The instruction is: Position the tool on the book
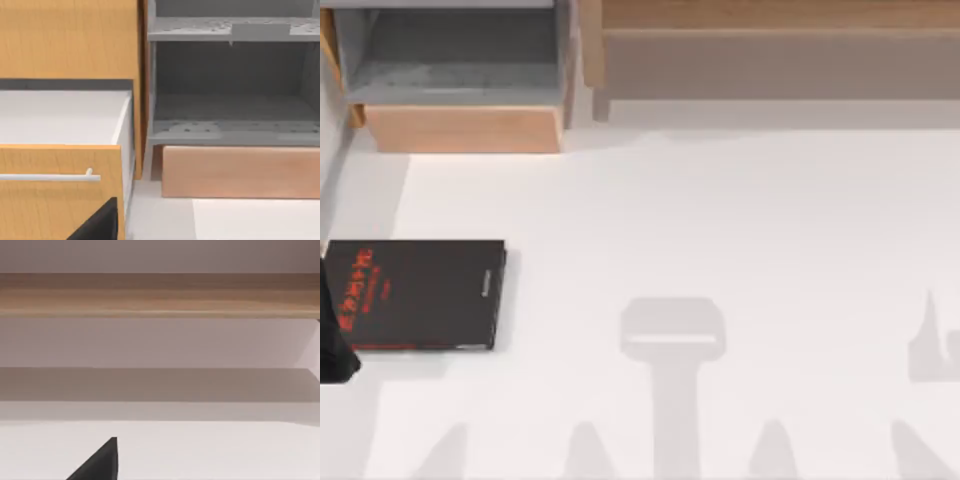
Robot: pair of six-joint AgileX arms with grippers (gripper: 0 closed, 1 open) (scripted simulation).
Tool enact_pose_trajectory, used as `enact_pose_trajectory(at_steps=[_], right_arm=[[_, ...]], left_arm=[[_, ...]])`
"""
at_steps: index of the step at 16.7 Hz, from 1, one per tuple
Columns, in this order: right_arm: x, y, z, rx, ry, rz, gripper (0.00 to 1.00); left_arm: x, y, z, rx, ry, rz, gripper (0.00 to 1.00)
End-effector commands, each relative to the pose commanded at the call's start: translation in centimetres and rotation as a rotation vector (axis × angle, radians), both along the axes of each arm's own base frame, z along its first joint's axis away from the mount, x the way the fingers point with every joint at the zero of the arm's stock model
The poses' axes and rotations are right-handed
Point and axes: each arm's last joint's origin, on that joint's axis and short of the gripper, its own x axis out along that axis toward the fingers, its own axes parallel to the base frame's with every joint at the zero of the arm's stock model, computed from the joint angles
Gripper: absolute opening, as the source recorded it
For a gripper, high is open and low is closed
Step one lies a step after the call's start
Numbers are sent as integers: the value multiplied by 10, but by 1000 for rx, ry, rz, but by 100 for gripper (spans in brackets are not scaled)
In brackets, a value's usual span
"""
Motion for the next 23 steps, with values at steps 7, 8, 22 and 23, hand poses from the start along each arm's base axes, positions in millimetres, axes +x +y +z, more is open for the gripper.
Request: enact_pose_trajectory(at_steps=[7,8,22,23], right_arm=[[0,0,0,0,0,0,100],[0,0,0,0,0,0,100],[0,0,0,0,0,0,100],[0,0,0,0,0,0,100]], left_arm=[[2,2,23,36,94,20,100],[4,3,32,49,130,26,100],[179,70,176,203,935,56,100],[200,80,175,204,994,47,100]])
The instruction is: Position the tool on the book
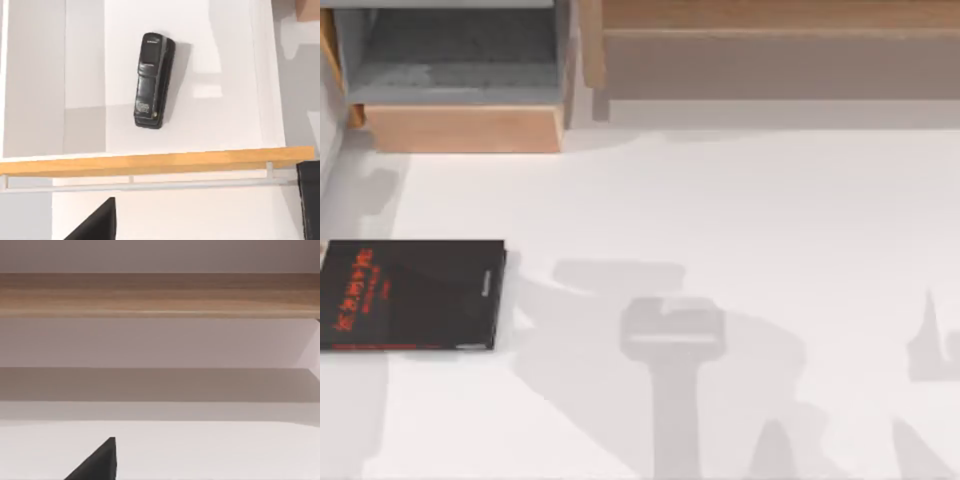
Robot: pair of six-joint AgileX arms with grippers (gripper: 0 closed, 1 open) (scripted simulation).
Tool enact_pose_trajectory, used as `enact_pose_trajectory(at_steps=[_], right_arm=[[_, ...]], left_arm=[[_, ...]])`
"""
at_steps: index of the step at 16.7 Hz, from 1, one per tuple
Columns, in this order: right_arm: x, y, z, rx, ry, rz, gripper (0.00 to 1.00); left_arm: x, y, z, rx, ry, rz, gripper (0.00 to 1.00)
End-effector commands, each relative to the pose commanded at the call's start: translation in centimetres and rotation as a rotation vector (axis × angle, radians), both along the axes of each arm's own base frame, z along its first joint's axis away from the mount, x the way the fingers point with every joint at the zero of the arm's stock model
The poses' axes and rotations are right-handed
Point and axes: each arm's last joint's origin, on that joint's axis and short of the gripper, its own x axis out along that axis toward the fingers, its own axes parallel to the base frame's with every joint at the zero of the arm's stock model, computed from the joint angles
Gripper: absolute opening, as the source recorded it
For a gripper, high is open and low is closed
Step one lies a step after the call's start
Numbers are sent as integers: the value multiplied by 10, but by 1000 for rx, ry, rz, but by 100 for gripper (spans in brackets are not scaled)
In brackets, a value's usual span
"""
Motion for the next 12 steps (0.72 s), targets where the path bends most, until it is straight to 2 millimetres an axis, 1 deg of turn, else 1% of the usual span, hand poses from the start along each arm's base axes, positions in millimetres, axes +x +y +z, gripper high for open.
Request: enact_pose_trajectory(at_steps=[1,3,6,9,12], right_arm=[[0,0,0,0,0,0,100],[0,0,0,0,0,0,100],[0,0,0,0,0,0,100],[0,0,0,0,0,0,100],[0,0,0,0,0,0,100]], left_arm=[[21,10,-3,-5,57,-3,100],[61,32,-15,-22,166,-11,100],[111,62,-49,-56,311,-27,100],[145,85,-90,-93,423,-47,100],[165,97,-126,-119,487,-72,100]])
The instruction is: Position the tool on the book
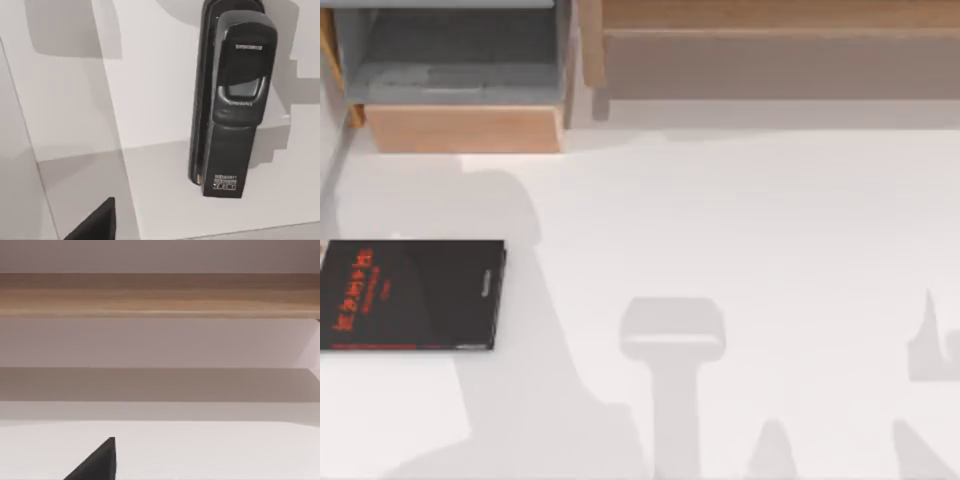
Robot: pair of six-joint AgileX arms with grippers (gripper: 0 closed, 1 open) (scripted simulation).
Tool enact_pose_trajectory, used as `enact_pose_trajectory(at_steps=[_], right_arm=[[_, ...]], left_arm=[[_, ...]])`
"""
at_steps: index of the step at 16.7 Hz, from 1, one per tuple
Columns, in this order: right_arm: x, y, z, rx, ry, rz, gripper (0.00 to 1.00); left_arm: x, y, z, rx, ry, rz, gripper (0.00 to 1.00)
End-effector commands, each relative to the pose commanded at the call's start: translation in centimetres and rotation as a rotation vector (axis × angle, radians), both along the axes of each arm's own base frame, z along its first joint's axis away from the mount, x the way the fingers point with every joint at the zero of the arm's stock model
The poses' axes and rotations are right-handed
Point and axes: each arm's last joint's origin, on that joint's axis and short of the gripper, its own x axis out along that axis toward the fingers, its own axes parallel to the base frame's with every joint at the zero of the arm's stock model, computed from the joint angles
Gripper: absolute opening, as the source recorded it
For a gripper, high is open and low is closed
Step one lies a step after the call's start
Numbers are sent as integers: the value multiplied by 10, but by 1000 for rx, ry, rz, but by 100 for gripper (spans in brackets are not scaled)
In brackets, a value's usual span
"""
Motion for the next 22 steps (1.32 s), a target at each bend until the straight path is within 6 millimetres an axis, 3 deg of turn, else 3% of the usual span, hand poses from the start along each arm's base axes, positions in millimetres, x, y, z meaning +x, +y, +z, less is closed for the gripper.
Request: enact_pose_trajectory(at_steps=[4,17,22], right_arm=[[0,0,0,0,0,0,100],[0,0,0,0,0,0,100],[0,0,0,0,0,0,100]], left_arm=[[13,2,-23,-13,8,-31,100],[14,3,-28,-13,-2,-41,100],[11,5,-43,-14,7,-38,100]])
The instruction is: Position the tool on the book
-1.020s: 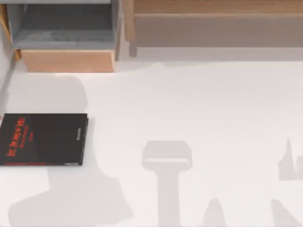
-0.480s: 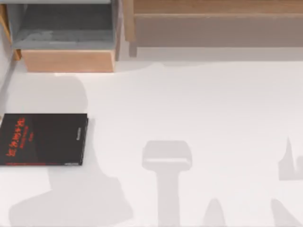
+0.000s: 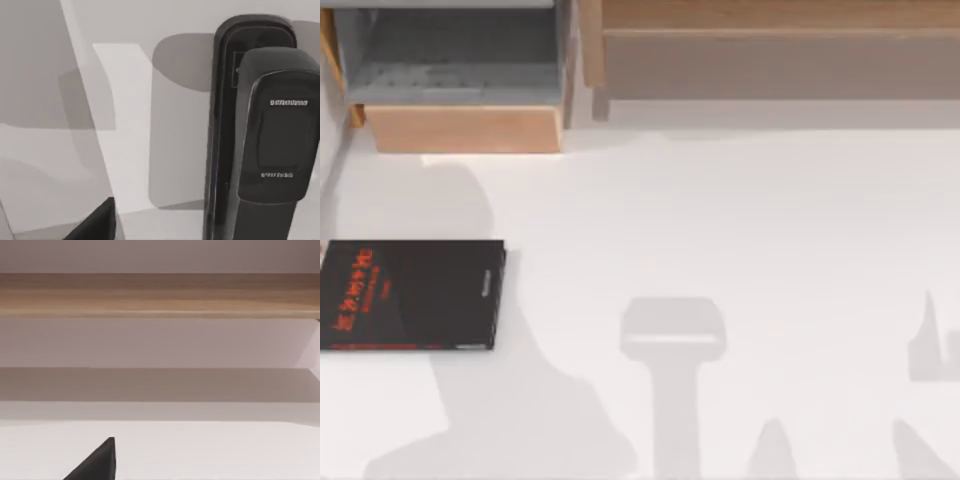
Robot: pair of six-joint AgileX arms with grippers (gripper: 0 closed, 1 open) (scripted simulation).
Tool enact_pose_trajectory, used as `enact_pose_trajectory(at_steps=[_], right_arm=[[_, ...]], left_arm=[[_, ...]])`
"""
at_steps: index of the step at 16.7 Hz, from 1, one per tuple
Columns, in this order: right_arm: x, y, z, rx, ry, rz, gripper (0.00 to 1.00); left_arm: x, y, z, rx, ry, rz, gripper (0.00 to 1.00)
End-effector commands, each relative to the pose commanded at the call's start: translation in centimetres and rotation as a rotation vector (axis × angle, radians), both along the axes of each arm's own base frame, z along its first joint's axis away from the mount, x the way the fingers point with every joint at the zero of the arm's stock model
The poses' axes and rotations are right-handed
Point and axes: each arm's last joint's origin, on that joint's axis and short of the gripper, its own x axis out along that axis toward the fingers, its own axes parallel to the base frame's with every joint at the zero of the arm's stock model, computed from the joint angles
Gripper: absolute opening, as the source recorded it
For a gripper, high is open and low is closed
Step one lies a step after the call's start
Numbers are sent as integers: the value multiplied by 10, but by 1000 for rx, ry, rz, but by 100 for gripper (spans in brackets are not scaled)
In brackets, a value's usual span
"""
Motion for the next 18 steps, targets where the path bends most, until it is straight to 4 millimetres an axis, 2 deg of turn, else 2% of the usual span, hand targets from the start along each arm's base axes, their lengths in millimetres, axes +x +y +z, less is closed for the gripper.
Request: enact_pose_trajectory(at_steps=[7,11,18], right_arm=[[0,0,0,0,0,0,100],[0,0,0,0,0,0,100],[0,0,0,0,0,0,100]], left_arm=[[10,-5,-32,1,-8,-3,100],[10,-5,-32,1,-8,-3,100],[10,-5,-32,1,-8,-3,47]])
